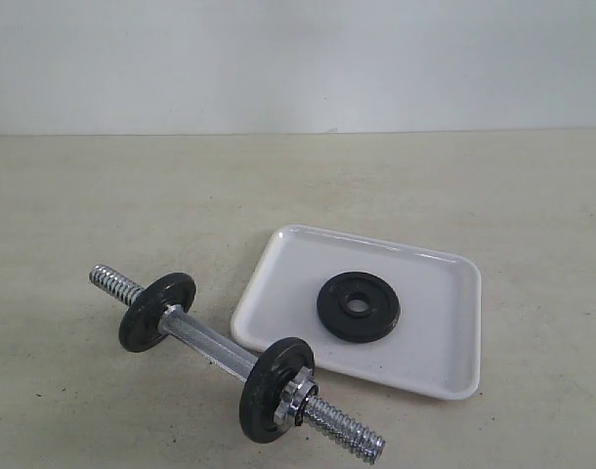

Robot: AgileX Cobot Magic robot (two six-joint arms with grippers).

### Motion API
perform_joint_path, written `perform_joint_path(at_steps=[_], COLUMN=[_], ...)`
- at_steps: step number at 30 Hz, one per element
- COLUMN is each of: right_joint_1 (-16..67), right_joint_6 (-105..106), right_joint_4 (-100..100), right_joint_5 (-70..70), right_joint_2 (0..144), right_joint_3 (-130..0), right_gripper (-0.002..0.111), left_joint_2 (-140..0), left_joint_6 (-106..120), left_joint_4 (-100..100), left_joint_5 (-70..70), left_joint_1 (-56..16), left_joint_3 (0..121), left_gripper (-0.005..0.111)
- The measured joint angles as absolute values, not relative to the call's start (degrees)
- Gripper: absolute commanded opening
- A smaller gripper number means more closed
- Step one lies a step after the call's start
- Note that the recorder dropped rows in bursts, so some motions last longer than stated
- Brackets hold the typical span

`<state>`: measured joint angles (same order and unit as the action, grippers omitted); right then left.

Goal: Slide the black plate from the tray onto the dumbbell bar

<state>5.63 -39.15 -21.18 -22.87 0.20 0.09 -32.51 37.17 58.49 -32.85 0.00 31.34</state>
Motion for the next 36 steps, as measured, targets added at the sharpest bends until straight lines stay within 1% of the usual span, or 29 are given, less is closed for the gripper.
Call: perform_joint_path(at_steps=[1, 2, 4, 7, 8, 9, 13, 16, 18, 21, 23, 25, 29, 34, 36], right_joint_1=[5.63, 5.63, 5.63, 5.63, 5.63, 5.63, 5.63, 5.63, 5.63, 5.63, 5.63, 5.63, 5.63, 5.63, 5.63], right_joint_6=[-39.40, -39.63, -39.93, -40.27, -40.40, -40.54, -40.63, -40.63, -40.63, -40.76, -40.76, -40.76, -40.76, -40.76, -40.76], right_joint_4=[-21.18, -21.18, -21.18, -21.18, -21.18, -21.18, -21.18, -21.18, -21.18, -21.18, -21.18, -21.30, -21.30, -21.30, -21.30], right_joint_5=[-22.87, -22.87, -22.87, -22.87, -22.87, -22.87, -22.87, -22.87, -22.87, -22.48, -21.94, -21.80, -21.80, -21.80, -21.80], right_joint_2=[0.20, 0.20, 0.20, 0.20, 0.20, 0.20, 0.20, 0.20, 0.20, 0.20, 0.20, 0.20, 0.20, 0.20, 0.20], right_joint_3=[0.09, 0.09, 0.09, 0.09, 0.09, 0.09, 0.09, 0.09, 0.09, 0.09, 0.09, 0.09, 0.09, 0.09, 0.09], right_gripper=[0.001, 0.001, 0.001, 0.001, 0.001, 0.001, 0.001, 0.001, 0.001, 0.001, 0.001, 0.001, 0.001, 0.001, 0.001], left_joint_2=[-35.11, -37.18, -42.51, -50.61, -53.67, -56.68, -66.50, -72.20, -75.65, -81.62, -84.94, -87.00, -87.75, -88.00, -88.00], left_joint_6=[38.43, 40.18, 45.22, 54.51, 56.82, 59.25, 63.72, 64.78, 65.86, 68.98, 69.73, 70.52, 71.62, 72.43, 72.64], left_joint_4=[60.84, 63.21, 70.74, 82.60, 86.52, 89.94, 96.95, 97.32, 97.32, 98.25, 98.78, 98.88, 99.33, 99.33, 99.33], left_joint_5=[-33.10, -33.45, -35.60, -41.96, -44.04, -46.61, -52.46, -50.97, -49.83, -44.79, -41.45, -40.45, -38.72, -32.96, -31.66], left_joint_1=[0.00, 0.00, 0.00, 0.00, 0.00, 0.00, -0.11, -1.99, -4.50, -12.04, -15.77, -17.64, -18.76, -18.79, -18.79], left_joint_3=[31.34, 31.34, 31.34, 31.34, 31.34, 31.34, 31.34, 31.34, 31.34, 31.34, 31.34, 31.34, 29.82, 23.83, 23.32], left_gripper=[0.013, 0.019, 0.035, 0.072, 0.082, 0.086, 0.079, 0.079, 0.079, 0.079, 0.079, 0.079, 0.079, 0.079, 0.079])
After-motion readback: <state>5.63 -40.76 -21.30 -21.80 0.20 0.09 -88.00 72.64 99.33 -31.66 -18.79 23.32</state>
